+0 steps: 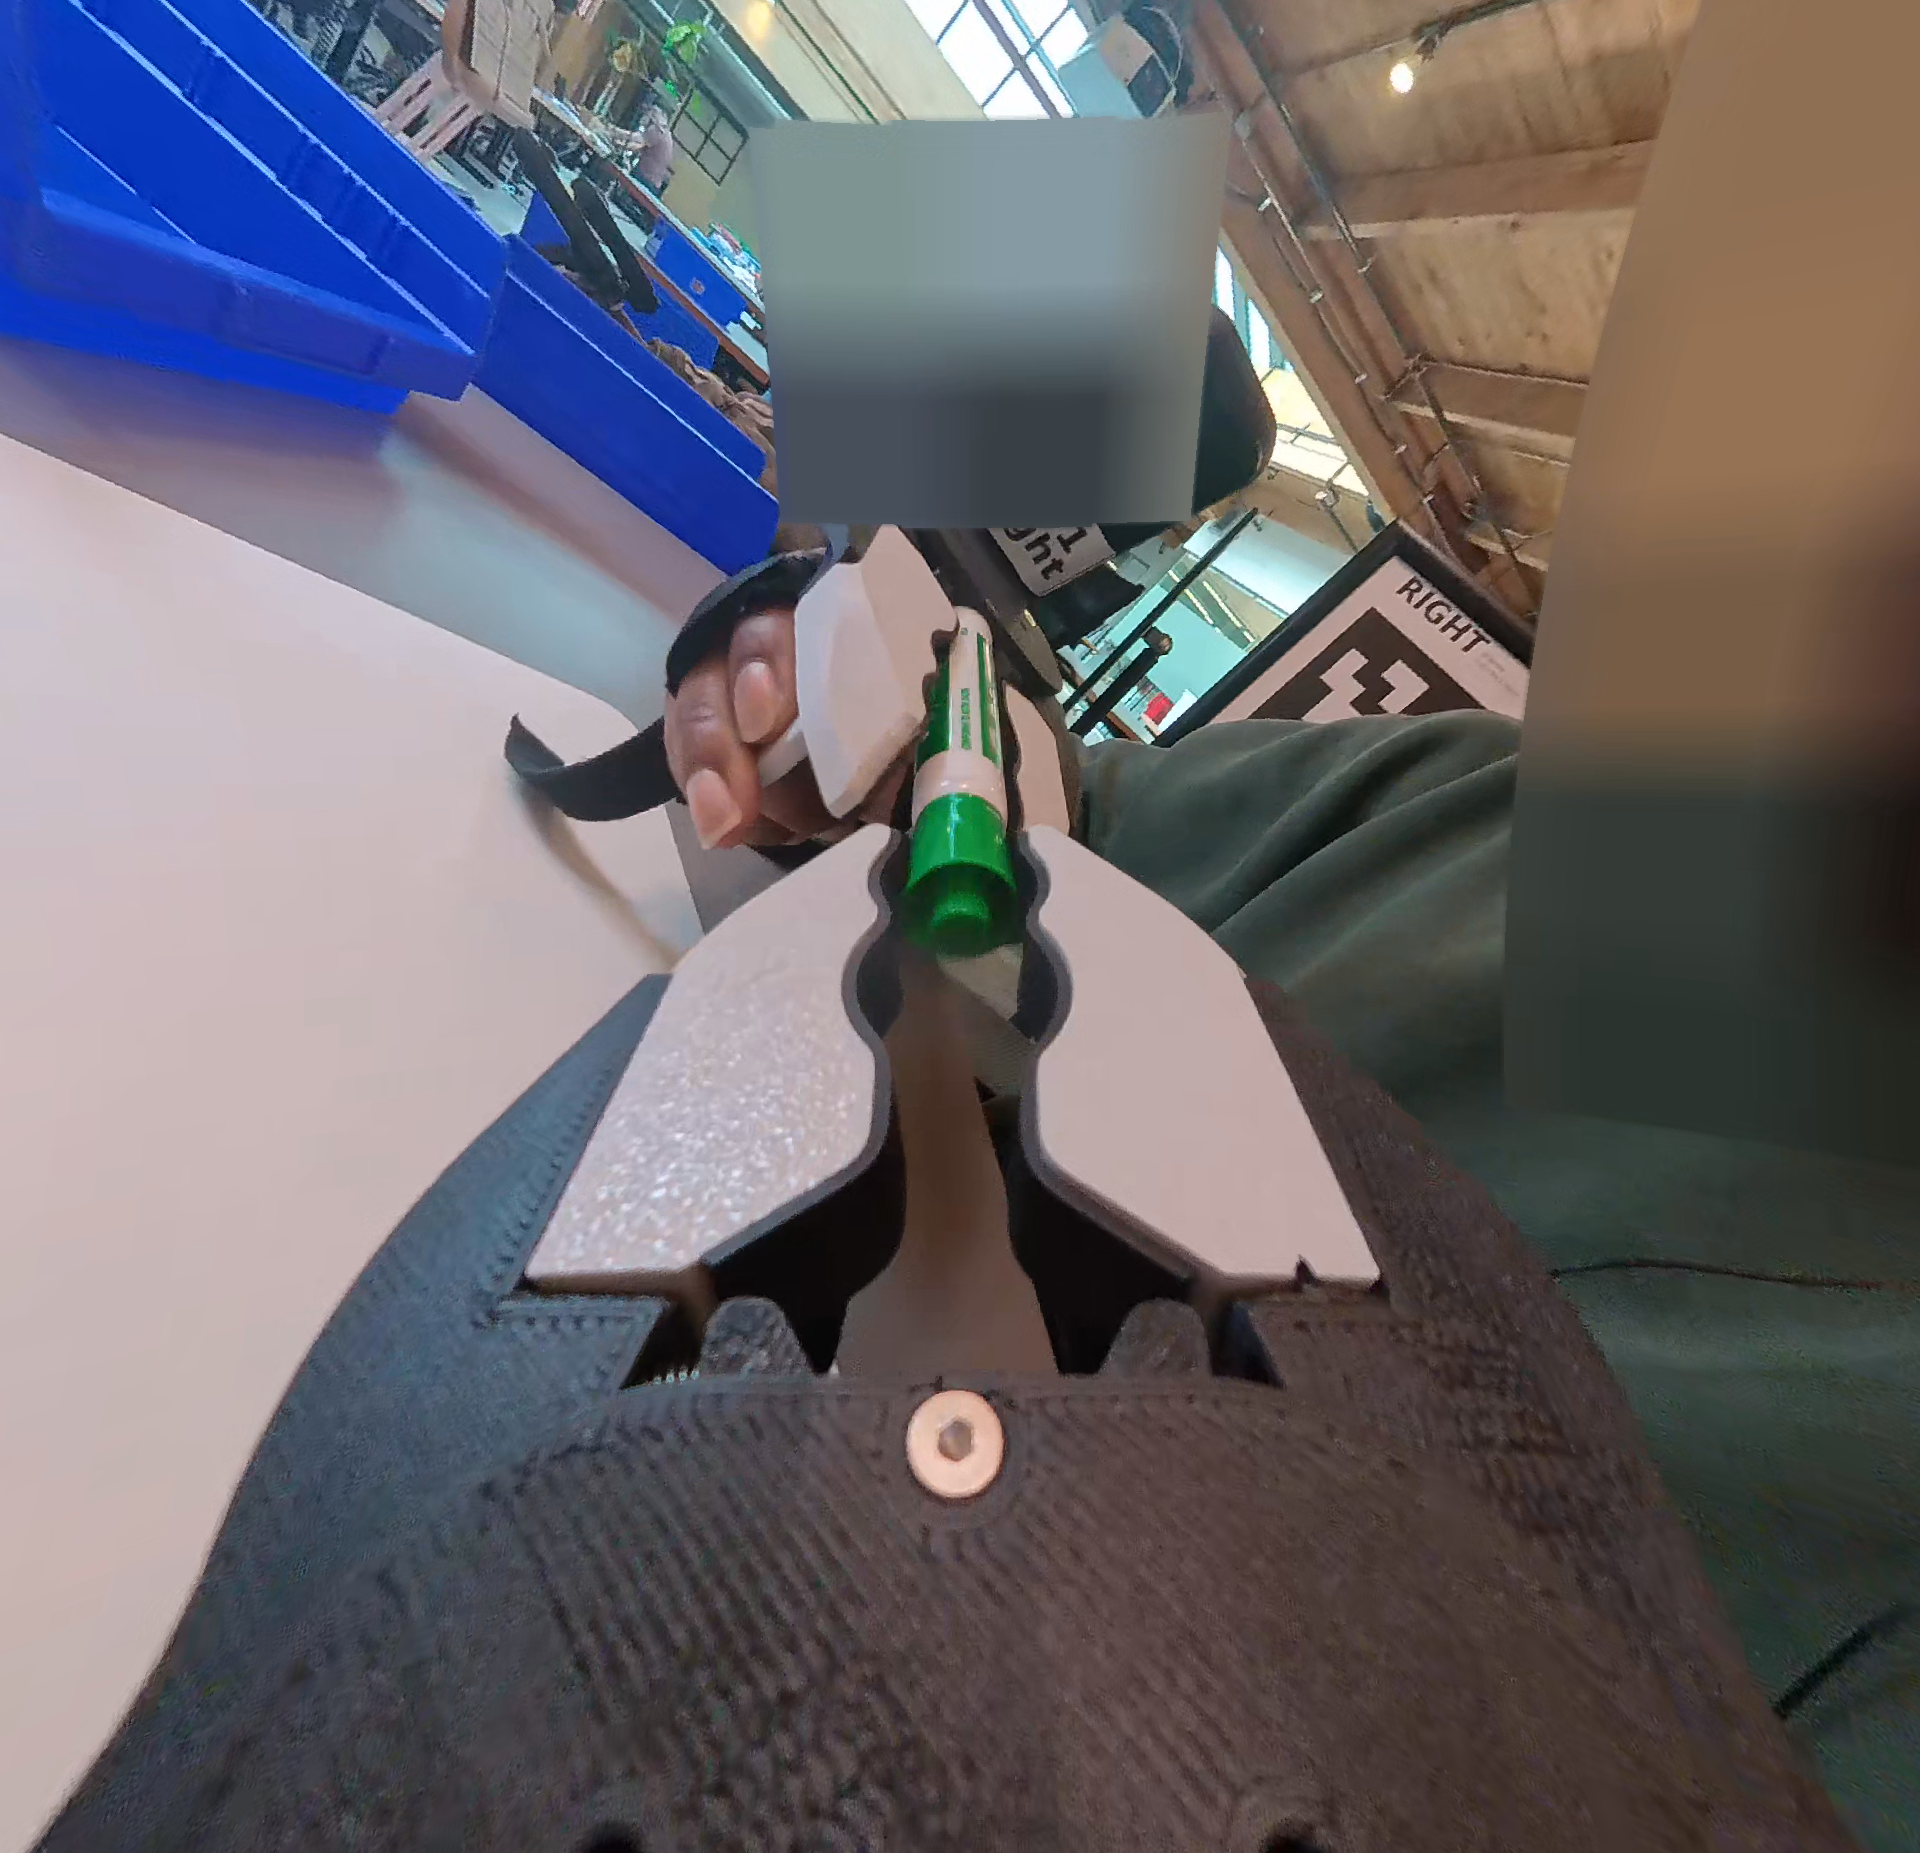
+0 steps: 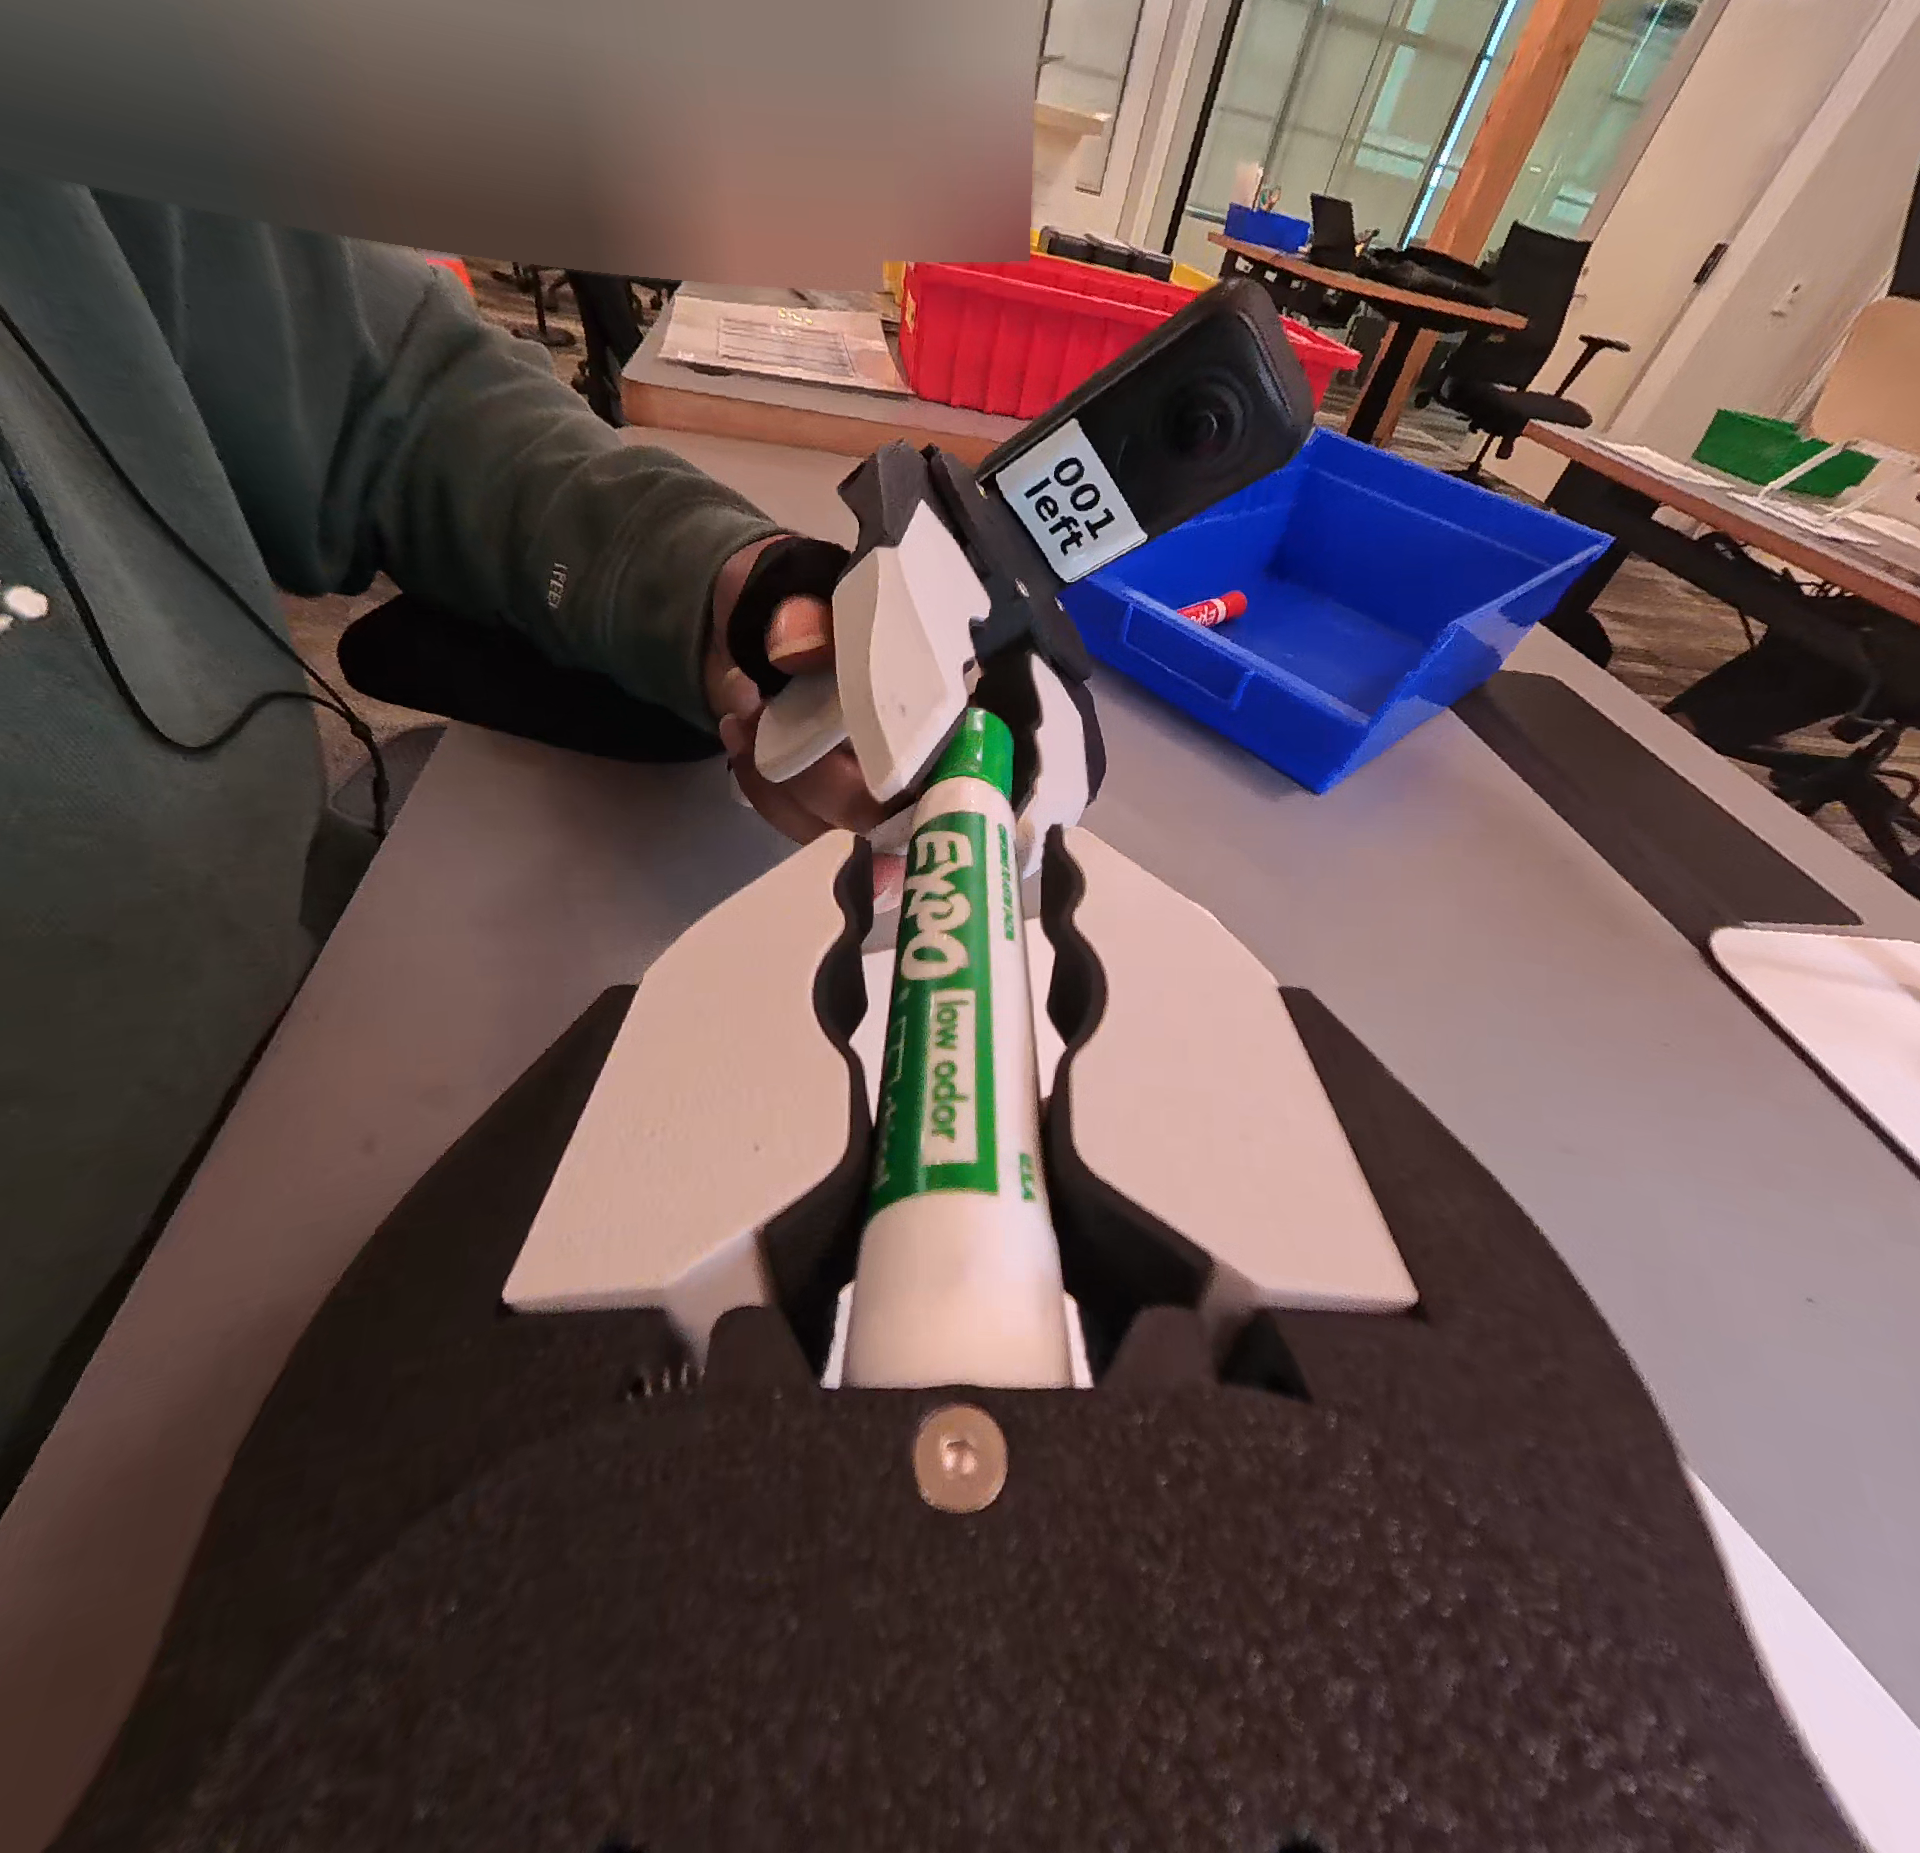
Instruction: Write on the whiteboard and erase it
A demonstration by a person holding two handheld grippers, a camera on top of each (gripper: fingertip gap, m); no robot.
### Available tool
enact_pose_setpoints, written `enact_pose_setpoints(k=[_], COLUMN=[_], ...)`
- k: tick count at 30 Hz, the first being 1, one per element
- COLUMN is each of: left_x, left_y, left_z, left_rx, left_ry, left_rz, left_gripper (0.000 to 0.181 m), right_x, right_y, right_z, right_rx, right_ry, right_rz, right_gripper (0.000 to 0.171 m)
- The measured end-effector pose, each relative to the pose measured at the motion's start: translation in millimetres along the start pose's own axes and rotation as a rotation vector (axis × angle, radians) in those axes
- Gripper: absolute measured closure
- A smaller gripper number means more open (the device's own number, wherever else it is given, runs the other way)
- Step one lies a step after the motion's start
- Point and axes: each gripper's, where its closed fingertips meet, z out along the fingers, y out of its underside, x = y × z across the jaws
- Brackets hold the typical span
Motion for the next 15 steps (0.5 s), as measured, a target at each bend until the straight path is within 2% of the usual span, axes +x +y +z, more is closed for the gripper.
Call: enact_pose_setpoints(k=[6,8,10,11,15], left_x=[4.4,2.2,-15.5,-20.0,-21.4], left_y=[-5.1,-9.4,-49.5,-54.7,-50.3], left_z=[-0.6,-4.4,-61.3,-83.2,-77.8], left_rx=[0.013,0.047,0.287,0.308,0.165], left_ry=[-0.003,-0.014,-0.101,-0.173,-0.370], left_rz=[0.037,0.028,-0.019,0.027,0.270], left_gripper=[0.162,0.162,0.163,0.162,0.162], right_x=[1.1,8.8,31.1,32.4,38.0], right_y=[-8.2,-13.4,-21.7,-15.4,7.5], right_z=[-0.5,-11.1,-43.3,-43.9,-21.7], right_rx=[0.011,0.055,0.092,0.039,-0.069], right_ry=[0.014,0.032,0.133,0.170,0.123], right_rz=[0.001,0.022,0.010,-0.045,0.022], right_gripper=[0.140,0.141,0.141,0.140,0.138])
